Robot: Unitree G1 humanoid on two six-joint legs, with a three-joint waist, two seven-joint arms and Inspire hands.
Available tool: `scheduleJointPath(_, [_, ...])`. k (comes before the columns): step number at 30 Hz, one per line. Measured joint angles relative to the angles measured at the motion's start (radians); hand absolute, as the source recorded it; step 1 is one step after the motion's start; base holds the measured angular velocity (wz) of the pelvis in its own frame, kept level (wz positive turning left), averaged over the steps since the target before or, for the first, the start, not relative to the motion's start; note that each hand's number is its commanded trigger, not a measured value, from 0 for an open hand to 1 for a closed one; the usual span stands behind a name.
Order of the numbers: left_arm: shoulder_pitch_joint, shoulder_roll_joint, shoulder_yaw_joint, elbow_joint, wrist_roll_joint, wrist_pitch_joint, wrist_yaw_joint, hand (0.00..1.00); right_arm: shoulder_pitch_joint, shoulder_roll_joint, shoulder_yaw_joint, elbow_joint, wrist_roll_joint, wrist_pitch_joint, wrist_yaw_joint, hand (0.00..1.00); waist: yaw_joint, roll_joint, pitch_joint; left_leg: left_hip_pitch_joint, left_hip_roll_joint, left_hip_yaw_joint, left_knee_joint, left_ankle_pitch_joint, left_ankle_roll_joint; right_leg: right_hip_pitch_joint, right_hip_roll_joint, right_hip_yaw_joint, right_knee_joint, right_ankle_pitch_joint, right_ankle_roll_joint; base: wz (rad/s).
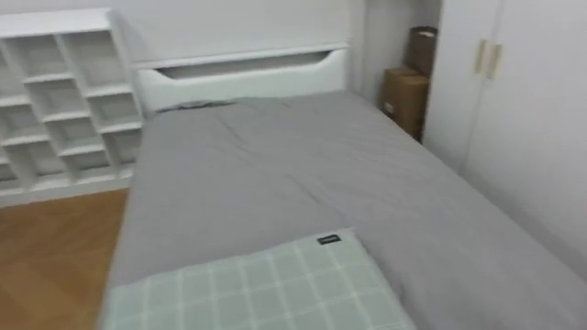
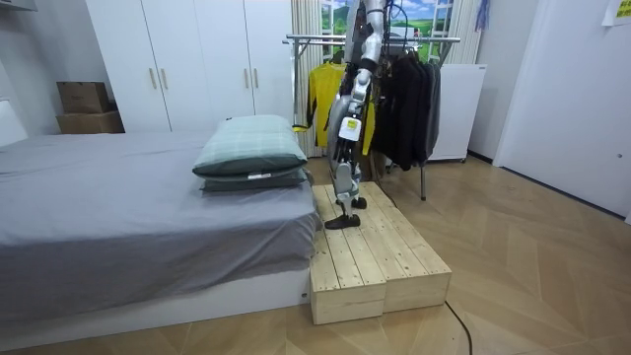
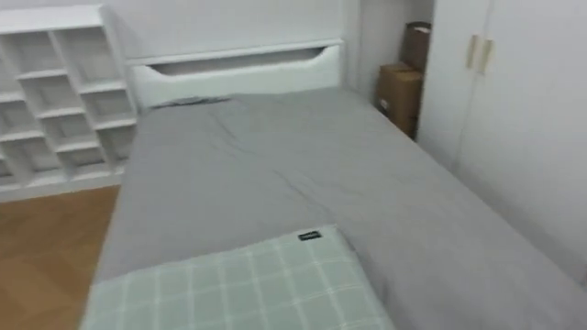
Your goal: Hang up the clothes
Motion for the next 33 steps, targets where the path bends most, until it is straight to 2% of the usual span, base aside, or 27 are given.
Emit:
scheduleJointPath(1, [0.002, 0.002, 0.0, 0.007, -0.001, -0.002, 0.001, 0.0, 0.003, 0.006, -0.001, 0.001, 0.004, 0.0, -0.008, 0.0, 0.008, -0.004, 0.0013, -0.004, -0.016, -0.034, 0.002, 0.003, 0.01, 0.006, 0.005, 0.039, -0.002, 0.007, 0.001, 0.85])
scheduleJointPath(2, [0.004, 0.003, -0.001, 0.007, 0.0, -0.003, 0.003, 0.0, 0.004, 0.009, -0.002, 0.0, 0.004, 0.0, -0.012, 0.0, 0.011, -0.006, 0.0021, -0.004, -0.021, -0.051, 0.004, 0.004, 0.013, 0.006, 0.009, 0.059, -0.002, 0.011, -0.001, 0.8])
scheduleJointPath(3, [0.008, 0.005, -0.001, 0.011, 0.0, -0.006, 0.004, 0.0, 0.006, 0.017, -0.002, 0.0, 0.005, 0.0, -0.022, 0.0, 0.015, -0.008, 0.0065, -0.007, -0.025, -0.088, 0.007, 0.004, 0.017, 0.005, 0.027, 0.099, -0.013, 0.014, -0.002, 0.74])
scheduleJointPath(4, [0.014, 0.014, -0.007, 0.018, 0.0, -0.007, 0.005, 0.0, 0.006, 0.027, 0.007, 0.0, 0.004, 0.001, -0.029, 0.0, 0.016, -0.008, 0.0089, -0.009, -0.024, -0.126, 0.004, 0.007, 0.017, 0.001, 0.065, 0.148, -0.073, 0.013, -0.01, 0.71])
scheduleJointPath(5, [0.017, 0.018, -0.006, 0.021, 0.0, -0.007, 0.005, 0.0, 0.004, 0.032, 0.011, 0.0, 0.005, 0.0, -0.031, 0.0, 0.021, -0.007, 0.0084, -0.011, -0.024, -0.136, 0.002, 0.009, 0.015, -0.005, 0.082, 0.168, -0.109, 0.02, -0.016, 0.57])
scheduleJointPath(6, [0.021, 0.03, -0.005, 0.025, 0.0, -0.007, 0.005, 0.0, -0.002, 0.042, 0.016, -0.001, 0.005, 0.0, -0.032, 0.0, 0.029, -0.032, 0.0211, -0.011, -0.036, -0.144, 0.001, 0.011, 0.011, -0.024, 0.102, 0.195, -0.169, 0.064, -0.018, 0.55])
scheduleJointPath(7, [0.024, 0.03, -0.003, 0.039, 0.0, -0.006, 0.014, 0.0, 0.002, 0.044, 0.014, 0.001, 0.003, 0.0, -0.033, 0.0, 0.033, -0.041, 0.0187, -0.022, -0.042, -0.153, 0.014, 0.014, 0.006, -0.026, 0.103, 0.198, -0.173, 0.062, -0.036, 0.41])
scheduleJointPath(8, [0.027, 0.026, -0.003, 0.044, 0.0, -0.006, 0.018, 0.0, 0.001, 0.042, 0.014, 0.001, 0.002, 0.001, -0.034, 0.0, 0.045, -0.04, 0.0169, -0.026, -0.041, -0.152, 0.016, 0.013, 0.002, -0.026, 0.101, 0.194, -0.185, 0.057, -0.037, 0.26])
scheduleJointPath(10, [0.045, 0.021, -0.003, 0.045, 0.0, 0.013, 0.019, 0.0, -0.013, 0.041, 0.016, -0.001, -0.013, 0.001, -0.034, 0.0, 0.065, -0.036, 0.0154, -0.04, -0.038, -0.152, 0.015, 0.013, 0.002, -0.024, 0.106, 0.159, -0.207, 0.061, -0.04, 0.08])
scheduleJointPath(12, [0.054, 0.02, -0.001, 0.044, 0.001, 0.026, 0.019, 0.0, -0.019, 0.039, 0.019, -0.001, -0.02, 0.0, -0.034, 0.0, 0.076, -0.035, 0.0145, -0.034, -0.04, -0.155, 0.007, 0.014, 0.002, -0.017, 0.106, 0.159, -0.212, 0.061, -0.045, 0.09])
scheduleJointPath(17, [0.035, 0.021, -0.006, 0.02, 0.001, 0.038, 0.026, 0.0, -0.034, 0.036, 0.084, -0.001, -0.034, -0.009, -0.033, 0.0, 0.068, -0.04, 0.0112, -0.027, -0.05, -0.181, -0.007, 0.011, -0.003, 0.005, 0.107, 0.154, -0.214, 0.046, -0.046, 0.16])
scheduleJointPath(19, [0.026, 0.018, -0.006, 0.001, 0.012, 0.036, 0.039, 0.0, -0.033, 0.036, 0.097, 0.003, -0.04, -0.012, -0.033, 0.0, 0.066, -0.043, 0.0086, -0.023, -0.051, -0.181, -0.003, 0.012, -0.007, 0.015, 0.108, 0.142, -0.215, 0.042, -0.05, 0.06])
scheduleJointPath(21, [0.014, 0.017, -0.005, -0.004, 0.012, 0.03, 0.042, 0.0, -0.03, 0.036, 0.093, 0.01, -0.041, -0.019, -0.033, 0.0, 0.057, -0.044, 0.01, -0.024, -0.054, -0.181, 0.006, 0.008, -0.012, 0.029, 0.108, 0.122, -0.223, 0.037, -0.052, 0.24])
scheduleJointPath(22, [0.0, 0.017, -0.005, -0.009, 0.012, 0.03, 0.042, 0.0, -0.019, 0.036, 0.092, 0.011, -0.036, -0.026, -0.032, 0.0, 0.037, -0.046, 0.008, -0.032, -0.051, -0.169, 0.013, 0.003, -0.014, 0.037, 0.108, 0.1, -0.229, 0.032, -0.052, 0.49])
scheduleJointPath(24, [-0.027, 0.014, -0.003, -0.011, 0.012, 0.029, 0.042, 0.0, -0.004, 0.037, 0.071, 0.012, -0.026, -0.03, -0.028, 0.0, 0.022, -0.045, 0.0076, -0.056, -0.039, -0.143, 0.036, -0.005, -0.015, 0.038, 0.11, 0.075, -0.228, 0.019, -0.049, 0.52])
scheduleJointPath(33, [-0.043, 0.005, -0.006, -0.016, 0.011, 0.01, 0.04, 0.0, 0.011, 0.024, 0.044, 0.03, 0.047, -0.032, -0.016, 0.0, 0.033, -0.025, 0.0062, -0.056, -0.037, -0.128, 0.02, -0.011, -0.022, 0.03, 0.112, 0.079, -0.229, 0.011, -0.053, 0.02])
